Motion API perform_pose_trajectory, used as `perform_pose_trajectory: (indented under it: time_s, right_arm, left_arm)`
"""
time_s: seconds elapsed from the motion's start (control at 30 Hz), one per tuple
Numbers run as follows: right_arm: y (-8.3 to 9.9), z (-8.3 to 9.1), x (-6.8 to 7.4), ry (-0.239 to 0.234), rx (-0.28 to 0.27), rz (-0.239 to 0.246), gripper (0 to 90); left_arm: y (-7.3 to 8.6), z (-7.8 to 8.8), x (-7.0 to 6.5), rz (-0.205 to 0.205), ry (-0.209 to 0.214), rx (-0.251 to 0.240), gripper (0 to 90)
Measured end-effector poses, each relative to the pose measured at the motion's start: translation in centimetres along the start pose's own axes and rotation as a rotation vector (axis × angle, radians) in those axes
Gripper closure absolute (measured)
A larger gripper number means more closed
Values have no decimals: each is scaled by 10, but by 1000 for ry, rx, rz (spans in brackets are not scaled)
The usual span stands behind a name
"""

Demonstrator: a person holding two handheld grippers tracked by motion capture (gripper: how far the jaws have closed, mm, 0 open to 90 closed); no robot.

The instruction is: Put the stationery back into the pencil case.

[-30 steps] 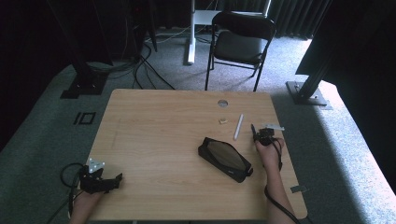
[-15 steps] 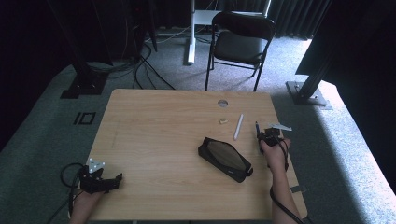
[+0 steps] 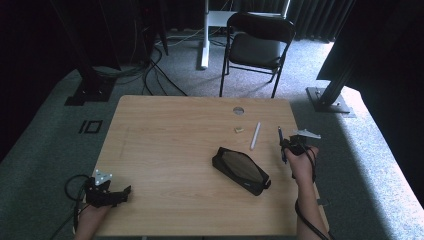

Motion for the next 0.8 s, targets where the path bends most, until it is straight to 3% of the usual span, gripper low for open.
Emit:
perform_pose_trajectory:
  time_s: [0.3,0.8]
  right_arm:
    - [-16,20,6,-29,-51,38,794]
    - [-41,50,29,-136,-129,102,795]
  left_arm:
    - [0,0,0,0,0,0,6]
    - [0,0,0,0,0,0,6]
Point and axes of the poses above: each handheld gripper's, and its own axes: z roughly backward along the jaws, y roughly out of its underside, x roughly to its left, the point moved 6 cm from there along -z, roughly forward along the jaws, and after that the axes turned 14 degrees about z, right-handed, at the moved point
